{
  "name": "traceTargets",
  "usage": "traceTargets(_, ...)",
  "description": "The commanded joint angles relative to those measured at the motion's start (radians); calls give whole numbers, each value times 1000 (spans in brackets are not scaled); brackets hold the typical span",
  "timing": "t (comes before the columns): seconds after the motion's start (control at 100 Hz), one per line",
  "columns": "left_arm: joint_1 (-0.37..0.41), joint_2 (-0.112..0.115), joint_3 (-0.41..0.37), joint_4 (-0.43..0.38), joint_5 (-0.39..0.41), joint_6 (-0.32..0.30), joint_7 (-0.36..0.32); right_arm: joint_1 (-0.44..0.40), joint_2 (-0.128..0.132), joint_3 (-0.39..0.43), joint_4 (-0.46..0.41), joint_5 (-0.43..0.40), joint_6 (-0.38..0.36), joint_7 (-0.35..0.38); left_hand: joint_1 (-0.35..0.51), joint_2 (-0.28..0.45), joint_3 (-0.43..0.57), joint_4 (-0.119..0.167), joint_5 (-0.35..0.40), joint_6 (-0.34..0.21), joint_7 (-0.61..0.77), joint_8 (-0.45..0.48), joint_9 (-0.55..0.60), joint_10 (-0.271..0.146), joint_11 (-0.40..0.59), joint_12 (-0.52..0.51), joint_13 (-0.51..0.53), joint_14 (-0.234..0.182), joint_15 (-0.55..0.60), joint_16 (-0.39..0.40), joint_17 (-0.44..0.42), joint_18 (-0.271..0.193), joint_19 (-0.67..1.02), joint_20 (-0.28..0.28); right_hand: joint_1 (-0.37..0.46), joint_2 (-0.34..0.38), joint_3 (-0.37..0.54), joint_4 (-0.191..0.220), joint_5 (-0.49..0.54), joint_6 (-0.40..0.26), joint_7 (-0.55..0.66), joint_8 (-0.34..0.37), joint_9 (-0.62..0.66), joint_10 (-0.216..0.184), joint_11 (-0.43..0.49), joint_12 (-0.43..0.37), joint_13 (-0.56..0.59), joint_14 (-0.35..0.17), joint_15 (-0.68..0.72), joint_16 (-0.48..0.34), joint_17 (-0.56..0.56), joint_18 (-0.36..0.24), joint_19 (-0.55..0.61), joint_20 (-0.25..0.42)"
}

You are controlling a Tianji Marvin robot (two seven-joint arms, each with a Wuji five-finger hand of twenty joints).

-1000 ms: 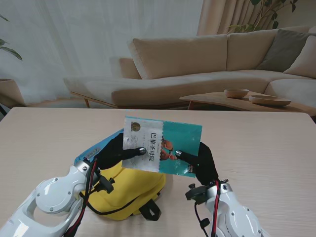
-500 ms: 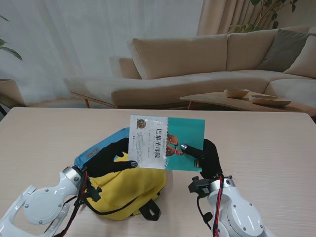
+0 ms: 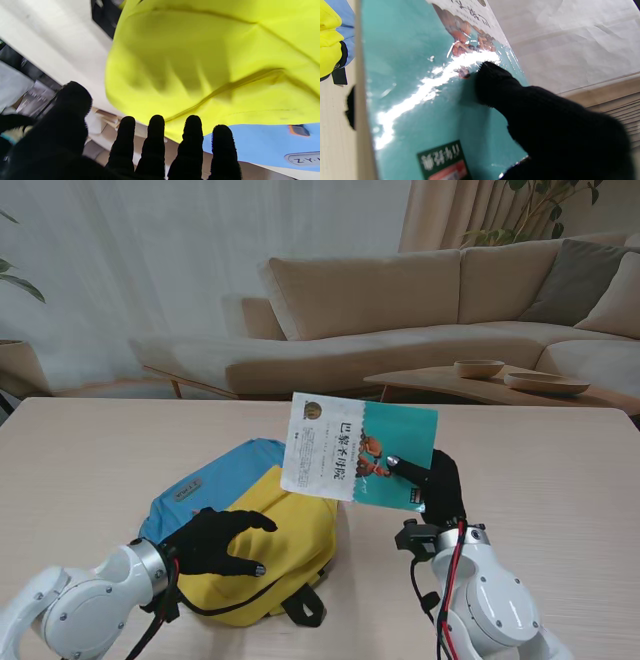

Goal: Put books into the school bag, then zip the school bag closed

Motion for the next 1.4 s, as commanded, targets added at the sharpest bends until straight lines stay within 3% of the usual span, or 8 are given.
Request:
traceTargets(0.0, 12, 1, 16, -7, 15, 5, -21, -2, -11, 0, -3, 2, -2, 12, -32, 26, -43, 27, -39, -17, 3, -7, -38, -31, 12, 10, -22, -26, -6, 7, -24, -28, -32, 21, 101, 72, 115, -6, 160, -191, 170, 100, 32, 15, 12, 5, 74, 15, 55, 22, 38, 2, 52, -12)
traceTargets(0.66, -95, 1, 206, 73, 421, 43, 44, -6, -11, 7, 1, 13, -1, 12, -93, 12, -128, 15, -67, -4, 97, 166, -70, -55, 220, 223, -62, -68, 97, 76, -30, -45, 6, 37, 103, 64, 119, -4, 167, -190, 168, 105, 34, 15, 8, 1, 74, 17, 52, 19, 35, 6, 57, -29)
traceTargets(0.79, -110, 3, 222, 74, 429, 47, 30, -6, -12, 7, 1, 16, 2, 10, -51, 67, -418, 1, -62, 3, 26, 200, -84, -55, 214, 268, -69, -72, 96, 76, -36, -44, -3, 25, 103, 63, 120, -4, 169, -190, 169, 106, 33, 15, 8, 1, 74, 17, 50, 18, 34, 7, 58, -31)
traceTargets(0.91, -122, 3, 234, 81, 459, 42, 34, -5, -12, 7, 3, 20, 3, 11, -32, 67, -441, 9, -73, -12, 11, 220, -108, -74, 267, 309, -74, -80, 108, 83, -36, -44, -3, 24, 104, 63, 121, -4, 169, -191, 168, 107, 33, 16, 7, 1, 74, 17, 48, 17, 33, 5, 58, -33)
traceTargets(1.0, -126, 3, 241, 83, 491, 42, 39, -6, -13, 7, 2, 23, 5, 8, 51, 56, -389, 51, -76, -29, -15, 310, -114, -93, 296, 350, -69, -86, 125, 94, -32, -46, 1, 24, 104, 62, 121, -4, 169, -191, 168, 108, 32, 16, 7, 1, 73, 17, 47, 16, 31, 6, 58, -34)
traceTargets(1.08, -126, 1, 241, 85, 512, 40, 52, -5, -12, 8, 4, 22, 4, 12, -63, -13, 38, 41, -78, -41, 17, 401, -94, -101, 320, 361, -53, -86, 148, 103, -17, -45, 27, 31, 104, 63, 121, -5, 170, -191, 167, 109, 31, 15, 7, 1, 73, 18, 47, 16, 31, 6, 58, -34)
traceTargets(1.31, -120, -7, 230, 99, 468, 41, 136, -4, -11, 12, 9, 21, 2, 17, 53, 47, 186, 56, -2, -55, 253, 353, 71, -78, 303, 291, 44, -54, 213, 108, 22, -16, 122, 23, 104, 62, 122, -4, 171, -191, 167, 110, 32, 17, 7, 0, 74, 19, 47, 16, 32, 6, 60, -36)
traceTargets(1.39, -117, -11, 223, 99, 444, 47, 158, -6, -11, 15, 8, 21, 7, 18, 179, 19, 133, 6, 79, -87, 303, 323, 158, -66, 312, 265, 97, -34, 244, 108, 44, -3, 165, 16, 104, 61, 122, -4, 171, -189, 166, 110, 32, 18, 7, 0, 74, 19, 48, 16, 30, 7, 60, -37)
